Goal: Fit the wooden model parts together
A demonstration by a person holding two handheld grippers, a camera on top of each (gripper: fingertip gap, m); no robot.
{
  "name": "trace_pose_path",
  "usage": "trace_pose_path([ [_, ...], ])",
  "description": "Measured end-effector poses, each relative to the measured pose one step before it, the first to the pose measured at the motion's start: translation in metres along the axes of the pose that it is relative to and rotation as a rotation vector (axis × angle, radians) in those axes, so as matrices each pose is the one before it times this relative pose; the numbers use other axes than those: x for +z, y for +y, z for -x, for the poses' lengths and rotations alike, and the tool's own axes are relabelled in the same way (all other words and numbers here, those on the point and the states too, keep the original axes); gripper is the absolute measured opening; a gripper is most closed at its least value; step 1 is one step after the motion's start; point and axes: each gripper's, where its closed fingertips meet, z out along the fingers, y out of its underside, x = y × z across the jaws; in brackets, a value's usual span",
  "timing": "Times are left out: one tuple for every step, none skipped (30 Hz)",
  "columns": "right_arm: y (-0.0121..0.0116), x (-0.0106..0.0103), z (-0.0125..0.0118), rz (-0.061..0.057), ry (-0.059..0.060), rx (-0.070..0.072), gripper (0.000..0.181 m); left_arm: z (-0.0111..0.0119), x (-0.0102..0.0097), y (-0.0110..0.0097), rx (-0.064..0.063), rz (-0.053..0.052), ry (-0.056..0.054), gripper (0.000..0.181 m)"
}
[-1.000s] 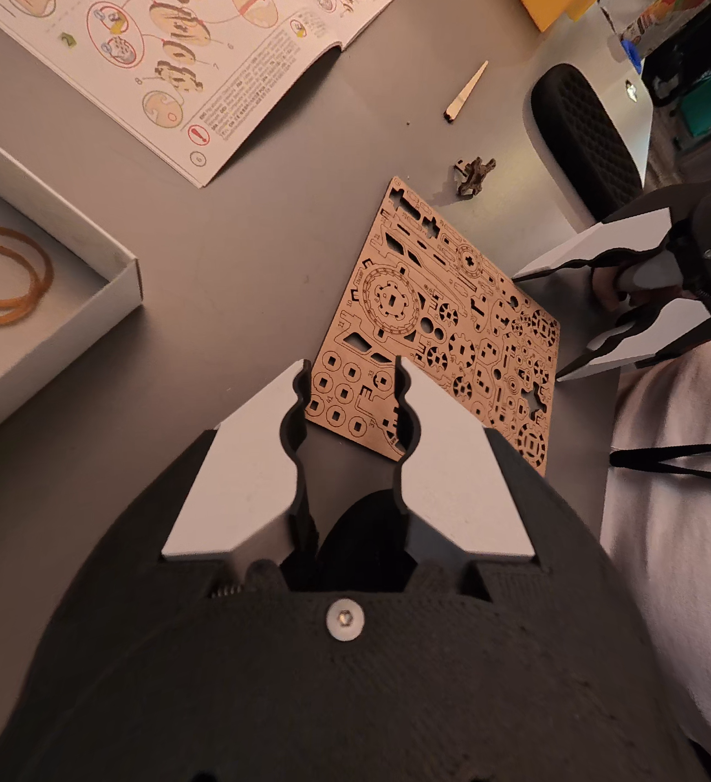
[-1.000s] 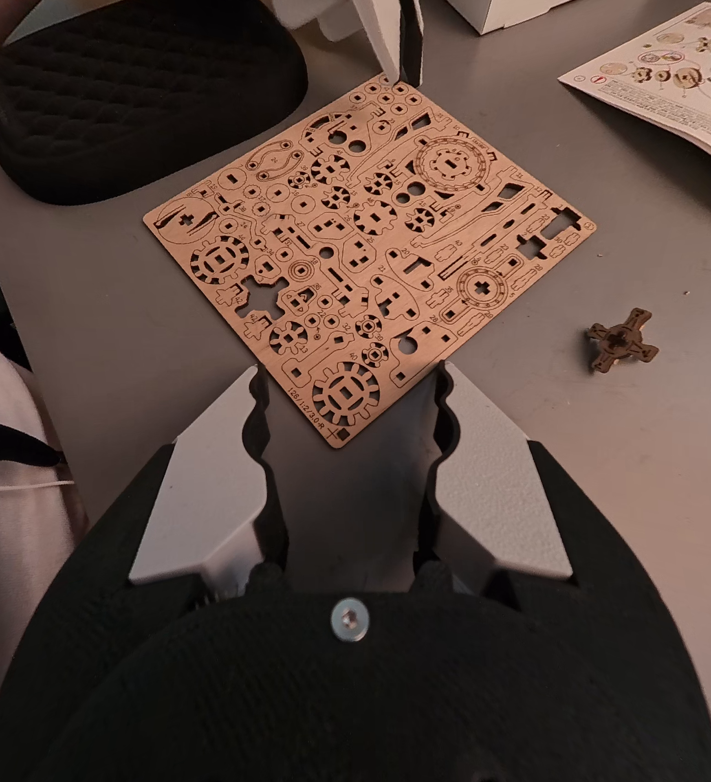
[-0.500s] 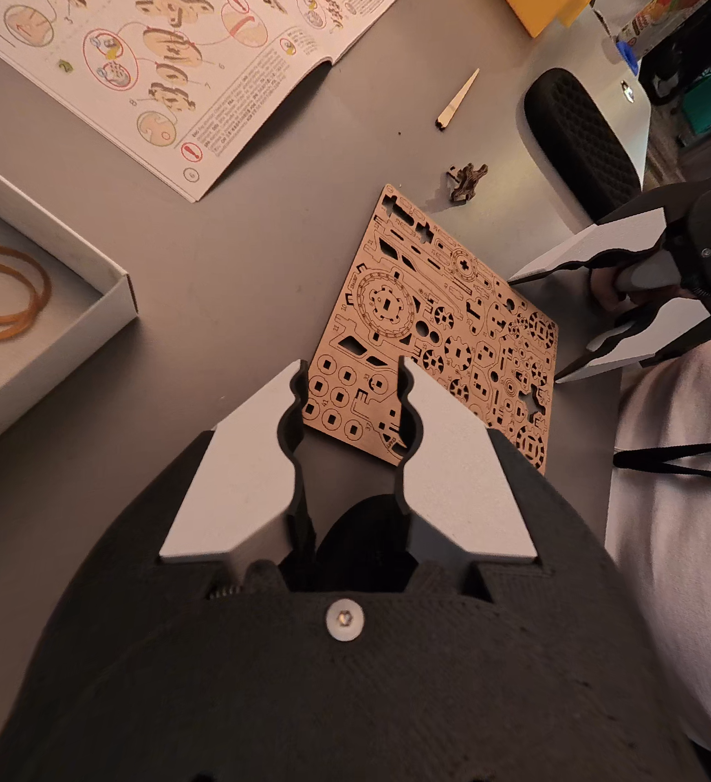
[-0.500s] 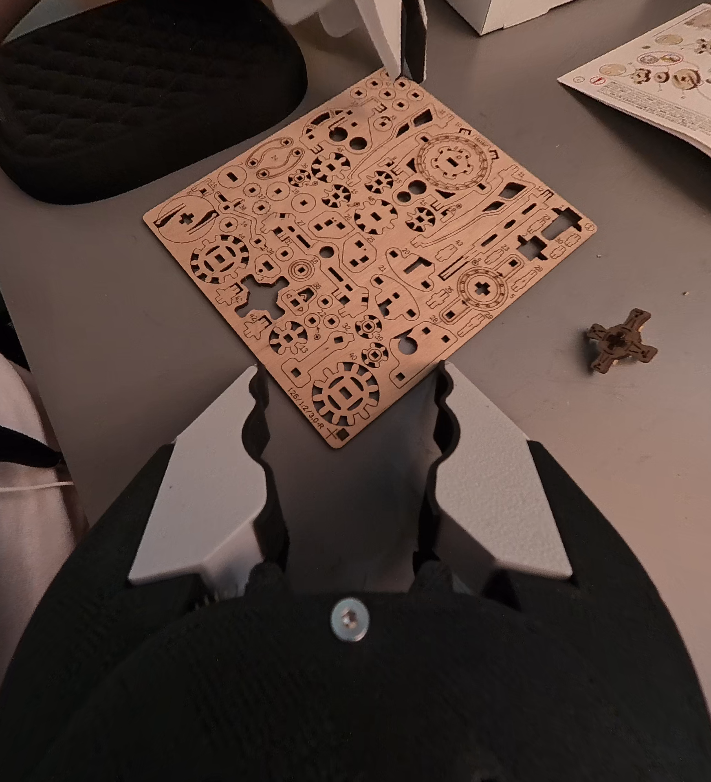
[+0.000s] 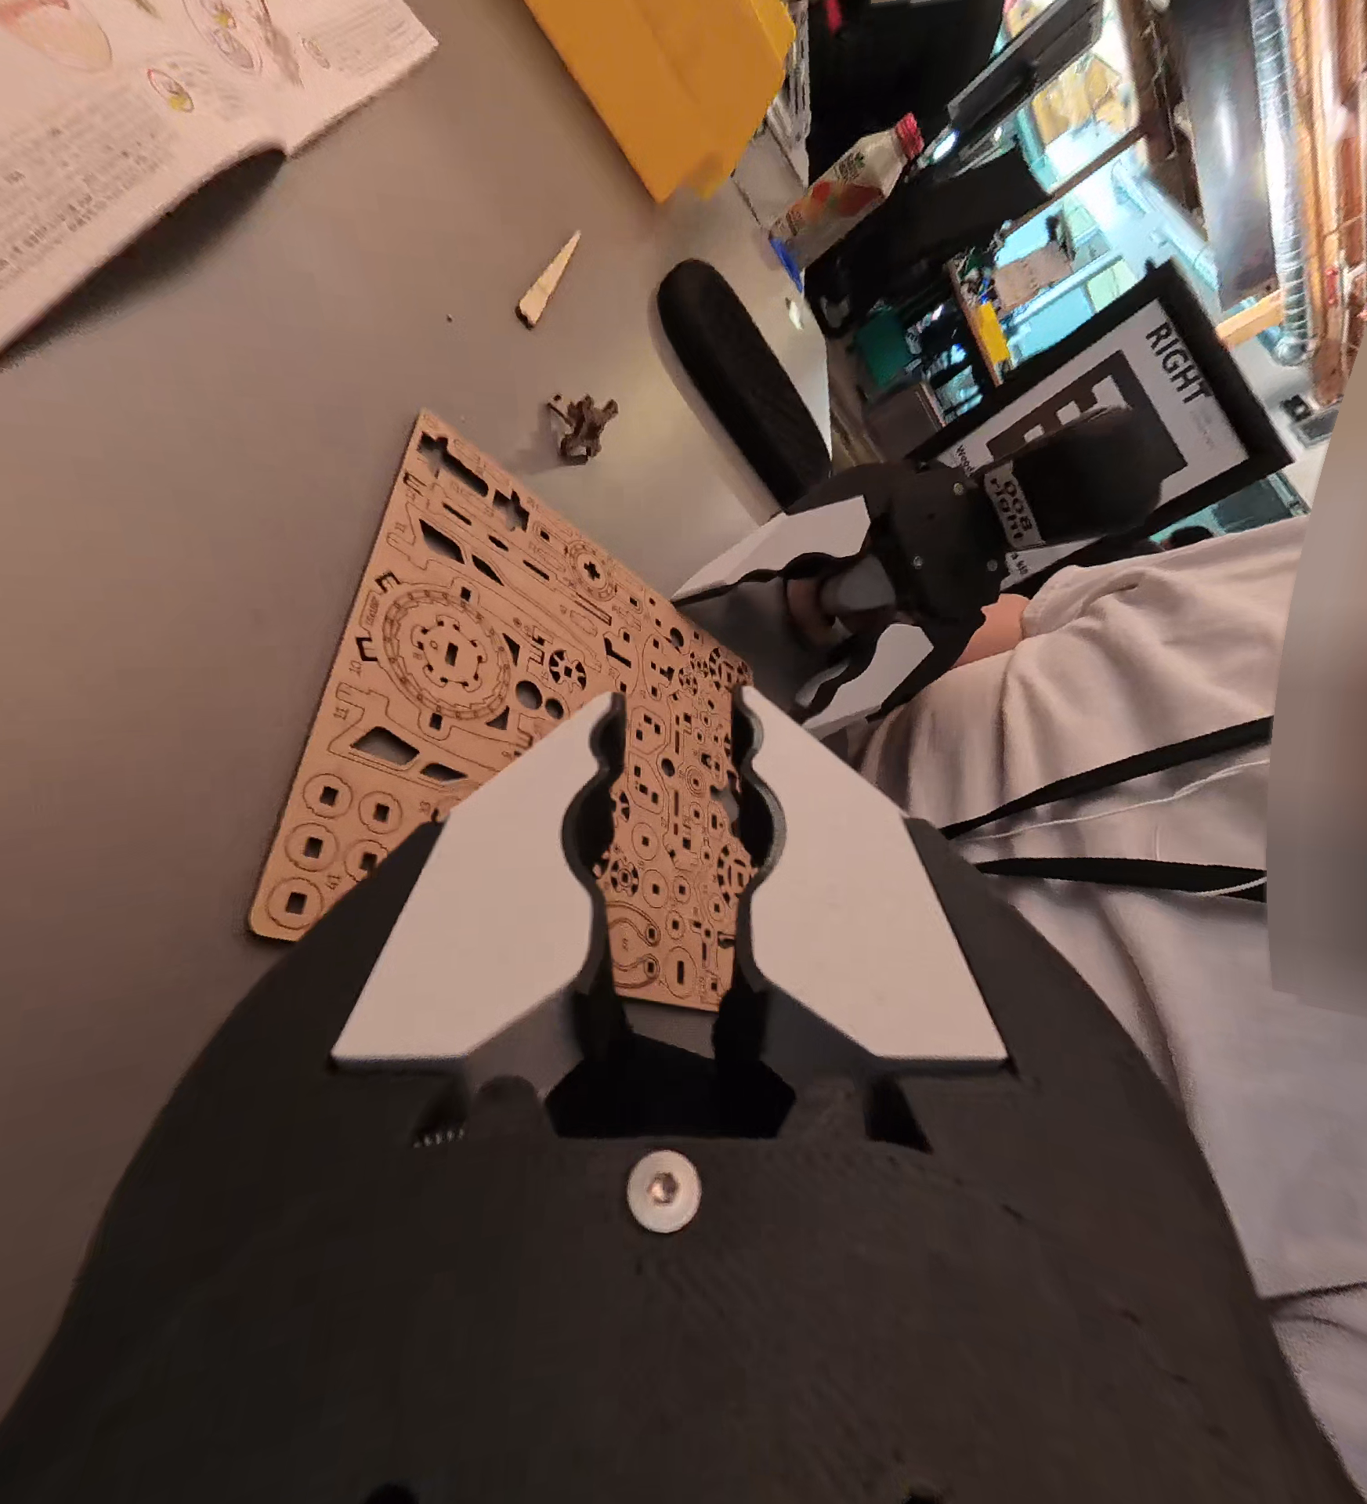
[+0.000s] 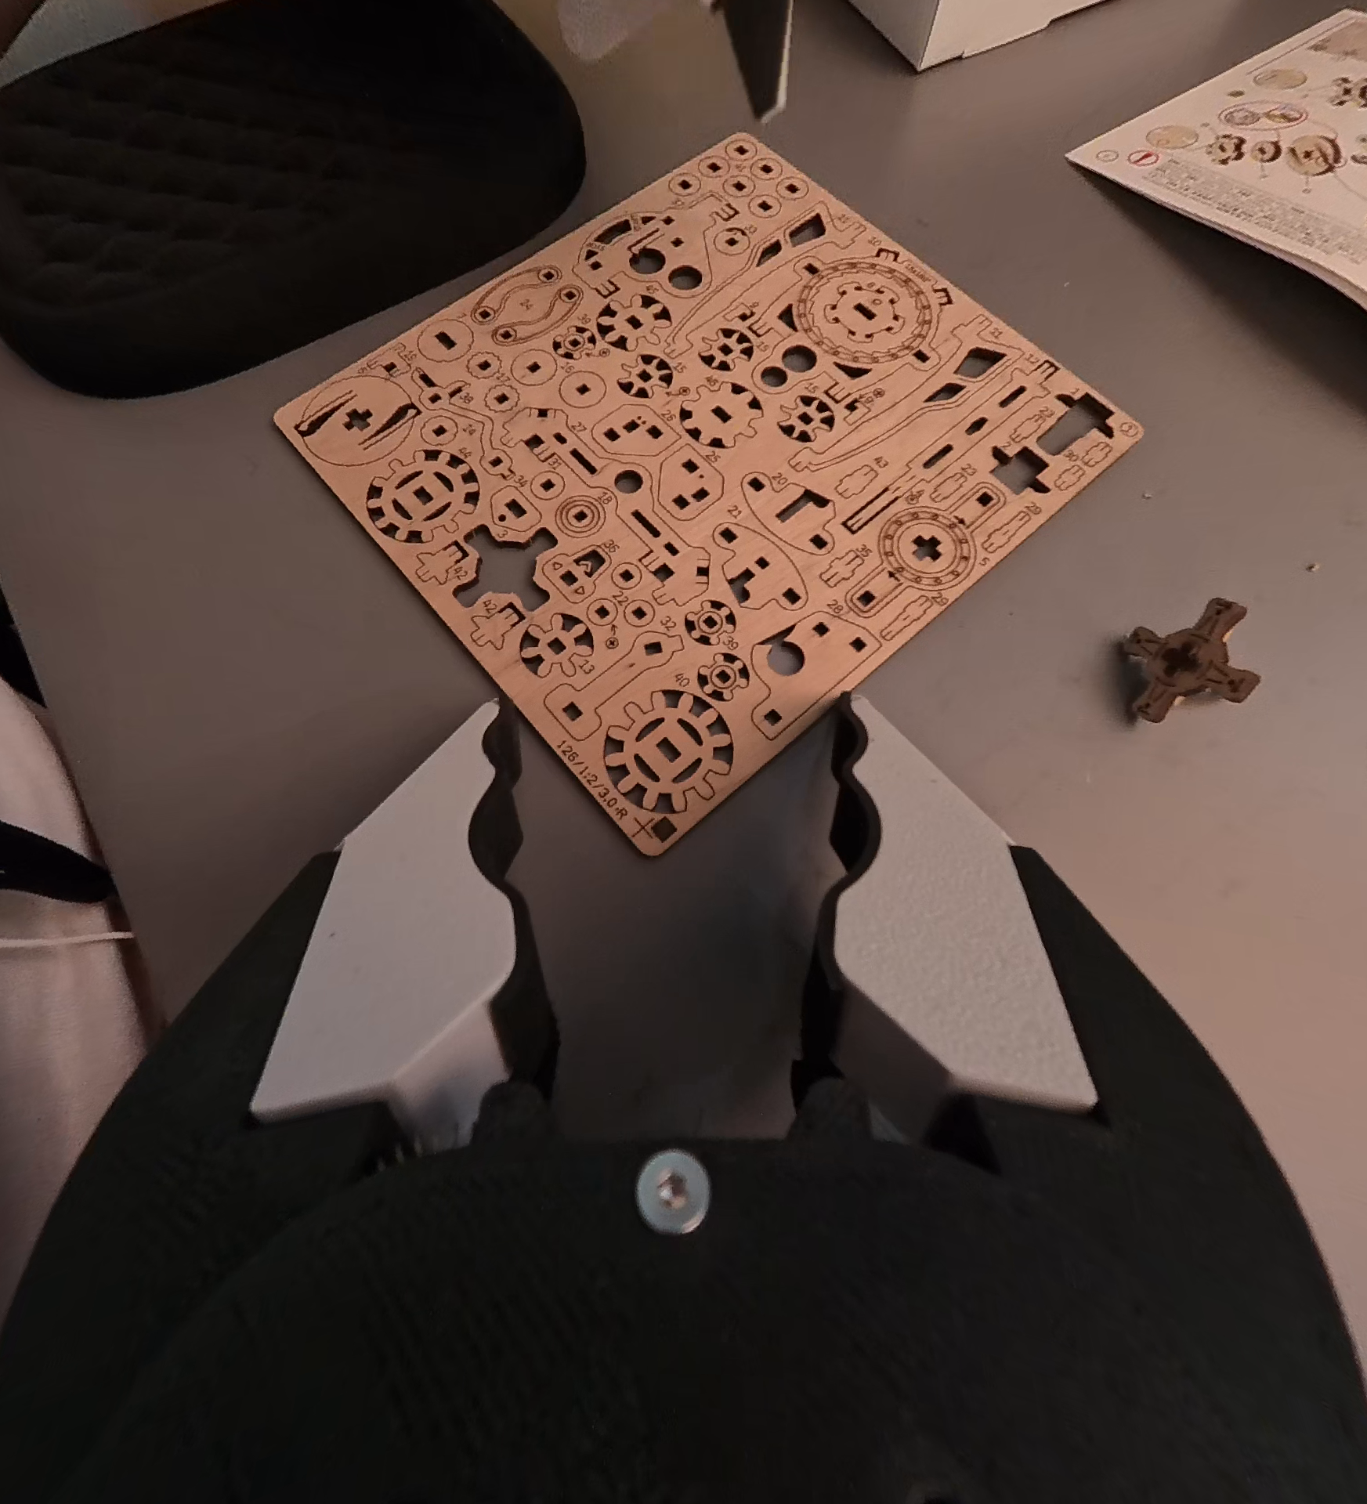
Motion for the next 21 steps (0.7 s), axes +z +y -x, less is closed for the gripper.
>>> trace_pose_path([
  [-0.00029, 0.00015, -0.00027, -0.0005, 0.0003, 0.0000, 0.077, 0.00039, -0.00285, -0.00367, 0.0084, -0.0250, 0.0020, 0.021],
  [-0.00023, 0.00024, -0.00019, -0.0004, 0.0003, -0.0002, 0.077, 0.00193, -0.00295, -0.00410, 0.0114, -0.0256, -0.0097, 0.019],
  [-0.00019, 0.00036, -0.00014, -0.0003, 0.0001, 0.0006, 0.077, 0.00421, -0.00243, -0.00268, 0.0188, -0.0136, -0.0282, 0.020],
  [-0.00033, 0.00044, -0.00007, 0.0003, 0.0001, 0.0015, 0.077, 0.00726, -0.00165, -0.00096, 0.0316, -0.0015, -0.0536, 0.023],
  [-0.00037, 0.00076, 0.00006, -0.0001, 0.0002, 0.0004, 0.077, 0.00897, -0.00112, 0.00015, 0.0444, 0.0069, -0.0728, 0.026],
  [-0.00032, 0.00096, -0.00008, -0.0007, -0.0001, -0.0005, 0.077, 0.00860, -0.00017, 0.00119, 0.0543, 0.0138, -0.0759, 0.027],
  [-0.00030, 0.00097, 0.00012, -0.0003, -0.0015, -0.0015, 0.077, 0.00725, 0.00053, 0.00157, 0.0585, 0.0162, -0.0719, 0.031],
  [-0.00050, 0.00048, 0.00000, -0.0013, -0.0039, -0.0027, 0.076, 0.00525, 0.00099, 0.00060, 0.0543, 0.0092, -0.0611, 0.035],
  [-0.00048, 0.00078, -0.00030, -0.0012, -0.0049, -0.0027, 0.076, 0.00220, 0.00109, -0.00087, 0.0419, -0.0026, -0.0398, 0.039],
  [0.00016, 0.00069, -0.00060, -0.0005, -0.0033, -0.0031, 0.076, -0.00021, 0.00090, -0.00201, 0.0243, -0.0111, -0.0167, 0.043],
  [-0.00014, -0.00001, -0.00013, -0.0002, -0.0017, -0.0034, 0.076, -0.00096, 0.00086, -0.00213, 0.0079, -0.0129, -0.0012, 0.045],
  [-0.00045, -0.00020, 0.00001, 0.0004, -0.0019, -0.0023, 0.076, -0.00026, 0.00070, -0.00108, -0.0015, -0.0076, 0.0038, 0.048],
  [-0.00039, 0.00006, -0.00014, 0.0005, -0.0027, -0.0016, 0.076, 0.00185, 0.00076, 0.00060, -0.0037, 0.0014, -0.0033, 0.052],
  [-0.00039, 0.00022, 0.00001, 0.0005, -0.0033, -0.0045, 0.076, 0.00332, 0.00094, 0.00236, -0.0031, 0.0111, -0.0109, 0.055],
  [-0.00027, 0.00051, 0.00035, 0.0001, -0.0061, -0.0078, 0.076, 0.00246, 0.00103, 0.00292, -0.0033, 0.0149, -0.0056, 0.057],
  [-0.00045, -0.00027, 0.00035, -0.0002, -0.0081, -0.0091, 0.077, 0.00020, 0.00101, 0.00188, -0.0048, 0.0112, 0.0062, 0.059],
  [-0.00008, 0.00017, -0.00067, 0.0007, -0.0074, -0.0076, 0.078, -0.00058, 0.00071, 0.00073, -0.0055, 0.0069, 0.0079, 0.061],
  [0.00019, 0.00014, -0.00189, 0.0004, -0.0024, -0.0005, 0.080, 0.00007, 0.00049, 0.00066, -0.0033, 0.0063, 0.0006, 0.063],
  [0.00049, -0.00027, -0.00114, 0.0018, -0.0058, 0.0028, 0.082, 0.00014, 0.00041, 0.00107, 0.0021, 0.0094, -0.0030, 0.064],
  [0.00024, -0.00047, -0.00031, 0.0000, -0.0087, 0.0002, 0.082, 0.00030, 0.00045, 0.00160, 0.0083, 0.0124, -0.0063, 0.065],
  [0.00027, -0.00025, -0.00088, 0.0010, -0.0021, -0.0053, 0.083, 0.00134, 0.00083, 0.00197, 0.0101, 0.0134, -0.0122, 0.067],
])
